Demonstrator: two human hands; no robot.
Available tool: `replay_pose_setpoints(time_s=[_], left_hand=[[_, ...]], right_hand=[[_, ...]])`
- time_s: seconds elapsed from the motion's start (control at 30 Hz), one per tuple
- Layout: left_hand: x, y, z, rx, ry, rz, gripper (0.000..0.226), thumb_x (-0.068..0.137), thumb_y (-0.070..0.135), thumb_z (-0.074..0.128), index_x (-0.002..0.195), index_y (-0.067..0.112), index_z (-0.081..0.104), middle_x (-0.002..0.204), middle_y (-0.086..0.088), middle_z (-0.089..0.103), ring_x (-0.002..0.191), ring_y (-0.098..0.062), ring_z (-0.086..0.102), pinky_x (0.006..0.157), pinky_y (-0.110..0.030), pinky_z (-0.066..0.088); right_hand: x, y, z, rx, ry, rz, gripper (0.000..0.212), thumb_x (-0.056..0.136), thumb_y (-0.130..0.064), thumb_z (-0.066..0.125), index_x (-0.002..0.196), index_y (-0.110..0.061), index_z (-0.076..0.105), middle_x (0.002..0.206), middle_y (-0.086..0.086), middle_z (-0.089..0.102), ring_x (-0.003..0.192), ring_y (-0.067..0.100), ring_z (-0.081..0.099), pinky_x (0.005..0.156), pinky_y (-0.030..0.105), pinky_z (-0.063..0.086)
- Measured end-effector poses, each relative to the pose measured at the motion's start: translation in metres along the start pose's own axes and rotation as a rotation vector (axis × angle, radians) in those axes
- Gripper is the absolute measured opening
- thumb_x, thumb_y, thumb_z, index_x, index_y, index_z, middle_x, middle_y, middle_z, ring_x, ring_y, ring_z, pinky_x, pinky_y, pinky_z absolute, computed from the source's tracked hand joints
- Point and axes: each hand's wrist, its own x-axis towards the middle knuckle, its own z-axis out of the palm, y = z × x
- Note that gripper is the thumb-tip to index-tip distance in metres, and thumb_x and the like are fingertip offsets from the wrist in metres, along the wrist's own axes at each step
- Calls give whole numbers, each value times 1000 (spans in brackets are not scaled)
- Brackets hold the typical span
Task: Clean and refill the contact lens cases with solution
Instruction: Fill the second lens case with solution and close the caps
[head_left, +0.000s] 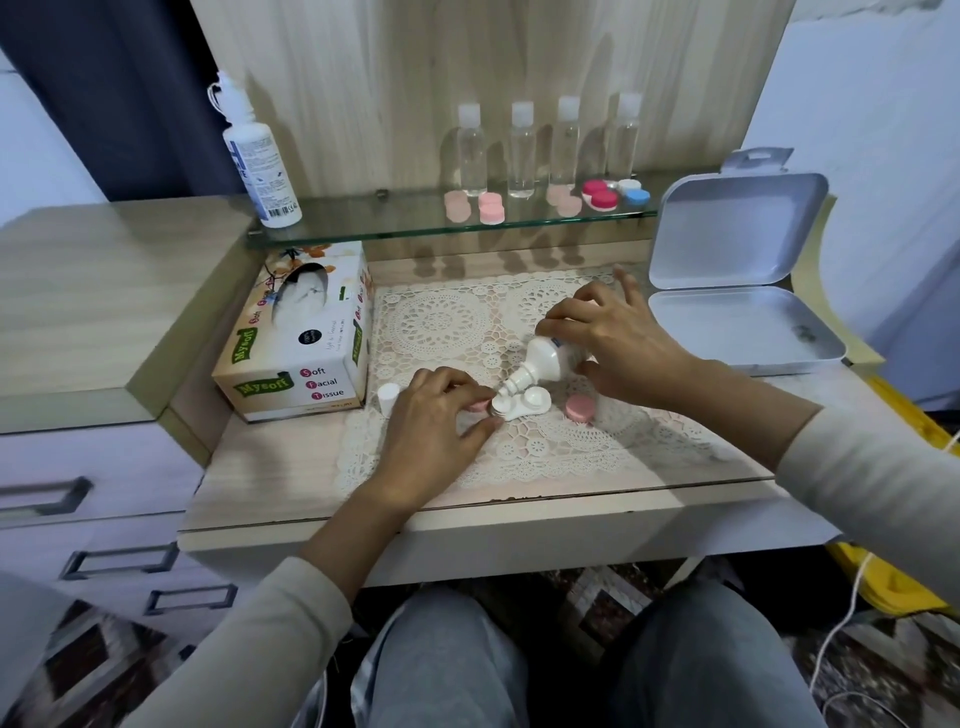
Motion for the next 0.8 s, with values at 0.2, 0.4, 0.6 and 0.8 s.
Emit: replay_pose_setpoints(time_s=[0.2, 0.4, 0.6, 0.8], left_hand=[[1, 5, -1, -13, -36, -101, 40, 72, 45, 72, 106, 25, 69, 107, 4, 57, 103, -15, 46, 87, -31, 38], [3, 9, 2, -21, -22, -173, 33, 73, 44, 72, 102, 31, 70, 110, 6, 56, 108, -14, 45, 91, -34, 33], [3, 8, 4, -19, -37, -192, 32, 74, 46, 70, 102, 31, 70, 114, 6, 55, 110, -15, 43, 92, -37, 33], [2, 8, 4, -30, -40, -185, 32, 75, 44, 69, 103, 28, 70, 115, 6, 55, 112, -15, 41, 92, -36, 32]], right_hand=[[0, 1, -4, -15, 10, -19, 64, 46, 3, 84, 106, -12, 68, 99, 5, 67, 93, 35, 59, 92, 69, 26], [0, 1, -5, -57, 49, -49, 64, 42, 4, 84, 102, -14, 69, 94, 2, 68, 88, 32, 60, 91, 69, 28], [0, -1, -6, -85, 86, -70, 64, 40, 5, 83, 100, -13, 70, 91, 3, 68, 85, 33, 61, 90, 67, 31], [1, -1, -5, -88, 94, -70, 64, 39, 6, 82, 99, -12, 71, 91, 3, 68, 85, 33, 61, 87, 66, 34]])
